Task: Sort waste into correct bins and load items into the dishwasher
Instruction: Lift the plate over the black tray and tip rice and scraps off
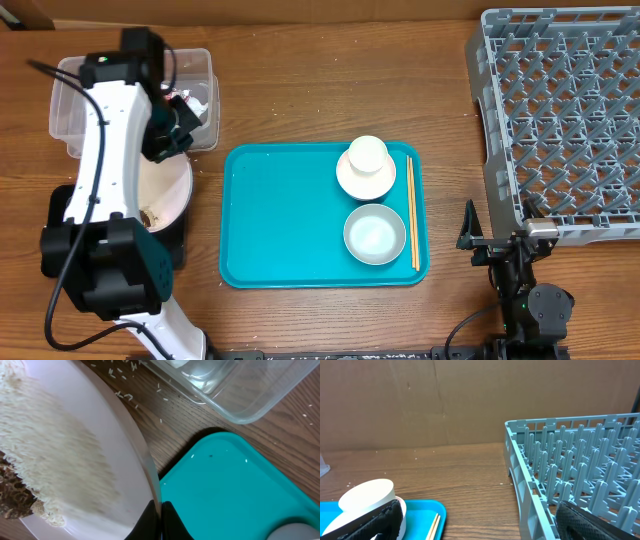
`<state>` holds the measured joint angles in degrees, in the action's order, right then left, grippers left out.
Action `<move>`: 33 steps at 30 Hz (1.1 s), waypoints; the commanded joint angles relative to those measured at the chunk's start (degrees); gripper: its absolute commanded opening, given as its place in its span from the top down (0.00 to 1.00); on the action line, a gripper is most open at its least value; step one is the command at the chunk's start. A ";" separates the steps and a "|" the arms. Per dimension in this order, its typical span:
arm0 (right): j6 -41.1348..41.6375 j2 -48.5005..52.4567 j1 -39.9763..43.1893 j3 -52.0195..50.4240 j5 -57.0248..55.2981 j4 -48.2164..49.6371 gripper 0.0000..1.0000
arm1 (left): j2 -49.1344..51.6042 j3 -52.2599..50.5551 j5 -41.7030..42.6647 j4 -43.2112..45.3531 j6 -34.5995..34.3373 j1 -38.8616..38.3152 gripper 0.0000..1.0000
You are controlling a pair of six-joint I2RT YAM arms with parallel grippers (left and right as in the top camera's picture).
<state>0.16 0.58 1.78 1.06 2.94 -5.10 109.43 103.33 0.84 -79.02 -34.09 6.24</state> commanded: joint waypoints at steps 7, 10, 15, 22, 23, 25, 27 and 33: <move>-0.22 -0.42 -0.15 -0.59 -0.33 0.44 0.00 | -0.07 1.46 16.94 0.31 9.09 9.16 0.96; -0.22 -0.42 -0.15 -0.59 -0.33 0.44 0.00 | -0.07 1.46 22.53 0.22 11.67 12.20 0.96; -0.22 -0.42 -0.15 -0.59 -0.35 0.44 0.00 | -0.07 1.44 33.46 -0.13 15.39 17.29 0.96; -0.20 -0.42 -0.15 -0.59 -0.33 0.44 0.00 | -0.07 1.42 42.32 -2.27 19.58 23.47 0.96; -0.22 -0.42 -0.15 -0.59 -0.33 0.44 0.00 | -0.07 1.40 43.23 -2.91 20.28 24.26 0.96; -0.20 -0.42 -0.15 -0.59 -0.33 0.44 0.00 | -0.07 1.40 44.30 -4.00 20.85 25.40 0.96; -0.22 -0.42 -0.15 -0.59 -0.35 0.44 0.00 | -0.07 1.40 45.05 -4.94 21.20 26.47 0.96; -0.22 -0.42 -0.15 -0.59 -0.33 0.44 0.00 | -0.04 1.40 52.74 -6.14 26.75 29.55 0.96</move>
<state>0.14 0.58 1.78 1.06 2.96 -5.10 109.43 103.33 46.68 -85.86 -11.86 34.37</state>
